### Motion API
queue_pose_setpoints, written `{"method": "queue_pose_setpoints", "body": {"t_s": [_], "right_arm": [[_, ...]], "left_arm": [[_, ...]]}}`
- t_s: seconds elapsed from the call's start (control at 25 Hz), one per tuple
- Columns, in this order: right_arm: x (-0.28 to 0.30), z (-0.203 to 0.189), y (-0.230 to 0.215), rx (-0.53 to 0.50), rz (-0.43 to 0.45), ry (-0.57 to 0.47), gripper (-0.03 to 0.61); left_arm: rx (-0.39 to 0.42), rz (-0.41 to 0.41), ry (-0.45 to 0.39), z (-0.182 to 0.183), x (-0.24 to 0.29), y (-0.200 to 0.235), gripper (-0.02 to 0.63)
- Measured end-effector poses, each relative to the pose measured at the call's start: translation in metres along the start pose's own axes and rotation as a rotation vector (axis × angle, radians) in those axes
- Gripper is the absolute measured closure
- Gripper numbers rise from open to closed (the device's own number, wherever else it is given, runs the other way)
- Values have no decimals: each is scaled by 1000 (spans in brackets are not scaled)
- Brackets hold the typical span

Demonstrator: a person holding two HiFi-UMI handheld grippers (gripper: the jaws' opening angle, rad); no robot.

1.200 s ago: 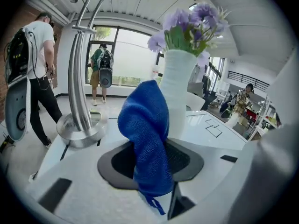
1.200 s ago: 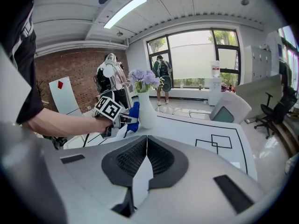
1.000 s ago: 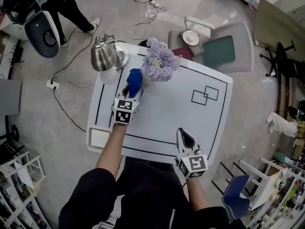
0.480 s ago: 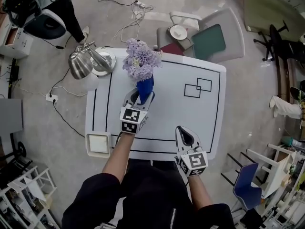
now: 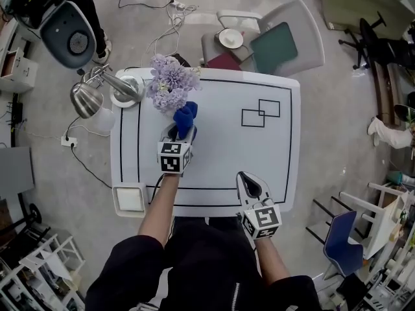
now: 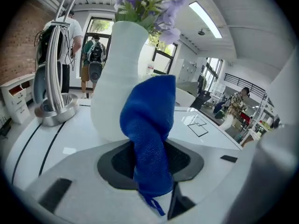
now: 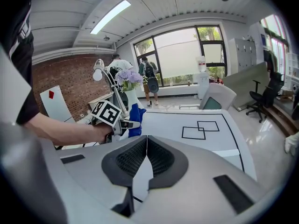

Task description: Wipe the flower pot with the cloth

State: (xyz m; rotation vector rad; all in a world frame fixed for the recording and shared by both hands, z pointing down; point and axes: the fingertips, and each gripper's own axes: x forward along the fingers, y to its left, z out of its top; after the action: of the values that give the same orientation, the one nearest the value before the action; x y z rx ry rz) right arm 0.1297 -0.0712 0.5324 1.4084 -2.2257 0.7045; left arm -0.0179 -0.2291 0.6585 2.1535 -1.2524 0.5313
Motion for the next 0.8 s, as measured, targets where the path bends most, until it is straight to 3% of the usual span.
{"method": "queue_pose_setpoints", "body": {"t_s": [0.12, 0.28, 0.44, 0.6, 0.8], "right_arm": [[0, 0, -4, 7, 1, -1, 569], [-1, 0, -11, 13, 4, 0, 569], [-1, 0, -18, 20, 7, -1, 569], [-2, -3, -26, 29, 7, 4, 569], [-2, -7, -41, 38, 6, 13, 569]], "left_arm": [[-7, 2, -12, -1, -1, -10, 457], [-4, -50, -167, 45, -14, -42, 457], [-51, -12, -285, 93, -16, -44, 457], [-119, 45, -258, 98, 2, -32, 457], [-224, 110, -191, 73, 25, -15, 457]]}}
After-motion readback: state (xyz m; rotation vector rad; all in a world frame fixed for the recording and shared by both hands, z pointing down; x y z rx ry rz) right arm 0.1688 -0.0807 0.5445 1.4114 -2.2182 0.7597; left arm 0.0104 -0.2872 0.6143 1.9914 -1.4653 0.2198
